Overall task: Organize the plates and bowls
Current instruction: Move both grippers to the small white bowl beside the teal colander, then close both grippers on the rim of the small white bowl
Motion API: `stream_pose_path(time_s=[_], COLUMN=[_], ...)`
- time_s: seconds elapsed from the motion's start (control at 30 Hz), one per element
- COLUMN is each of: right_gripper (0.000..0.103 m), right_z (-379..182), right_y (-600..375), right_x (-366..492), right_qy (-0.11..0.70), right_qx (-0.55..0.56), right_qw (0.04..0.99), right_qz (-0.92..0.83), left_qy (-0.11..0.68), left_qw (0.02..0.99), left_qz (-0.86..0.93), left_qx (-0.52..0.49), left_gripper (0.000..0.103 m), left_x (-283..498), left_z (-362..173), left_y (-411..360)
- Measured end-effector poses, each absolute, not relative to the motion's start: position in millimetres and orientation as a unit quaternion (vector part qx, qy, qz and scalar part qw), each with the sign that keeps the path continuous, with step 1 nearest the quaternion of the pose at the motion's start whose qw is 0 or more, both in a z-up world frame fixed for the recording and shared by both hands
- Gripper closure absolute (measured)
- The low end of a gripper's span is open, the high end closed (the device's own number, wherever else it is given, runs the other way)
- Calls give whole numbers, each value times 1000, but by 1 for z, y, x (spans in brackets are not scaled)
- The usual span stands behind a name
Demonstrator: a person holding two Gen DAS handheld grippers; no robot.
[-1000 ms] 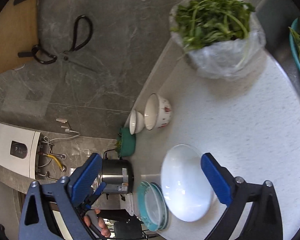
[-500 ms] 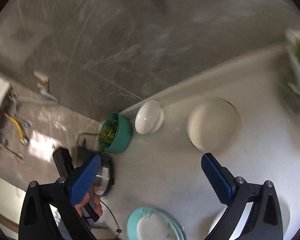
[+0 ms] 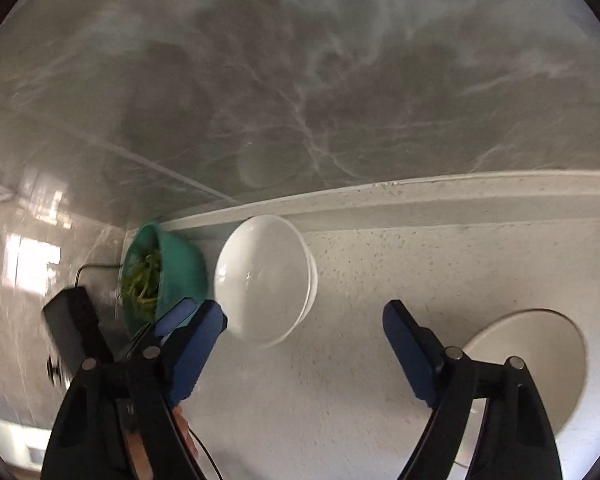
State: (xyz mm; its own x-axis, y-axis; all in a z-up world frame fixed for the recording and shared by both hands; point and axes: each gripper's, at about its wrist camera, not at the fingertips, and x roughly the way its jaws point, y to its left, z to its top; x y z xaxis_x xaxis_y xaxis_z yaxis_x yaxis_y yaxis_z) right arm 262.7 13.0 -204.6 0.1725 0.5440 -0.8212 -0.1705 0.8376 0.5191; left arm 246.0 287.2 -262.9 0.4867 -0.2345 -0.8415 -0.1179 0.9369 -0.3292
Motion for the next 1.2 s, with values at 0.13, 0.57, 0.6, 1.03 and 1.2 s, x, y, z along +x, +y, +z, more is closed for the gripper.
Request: stream_pose_path(time_s=[0.13, 0.57, 0.6, 1.03, 1.2], right_gripper=[21, 42, 44, 90, 90], right_z=[-225, -264, -267, -286, -287], right_y=[19, 48, 49, 59, 66], right_x=[272, 288, 289, 295, 290], right_qy=[610, 641, 644, 662, 661], right_qx=[157, 136, 136, 143, 135], right_qw=[743, 723, 721, 701, 702], right_qz=[225, 219, 217, 225, 226], left_qy=[510, 554, 557, 560, 562], left_qw=[841, 810, 807, 800, 799], left_qz=[-35, -40, -37, -50, -47], left_qx=[-176, -189, -193, -210, -210], left_gripper=[24, 76, 79, 92, 93], left_x=[256, 291, 293, 305, 299], left_z=[-271, -327, -332, -348, -348], left_y=[282, 292, 294, 290, 290])
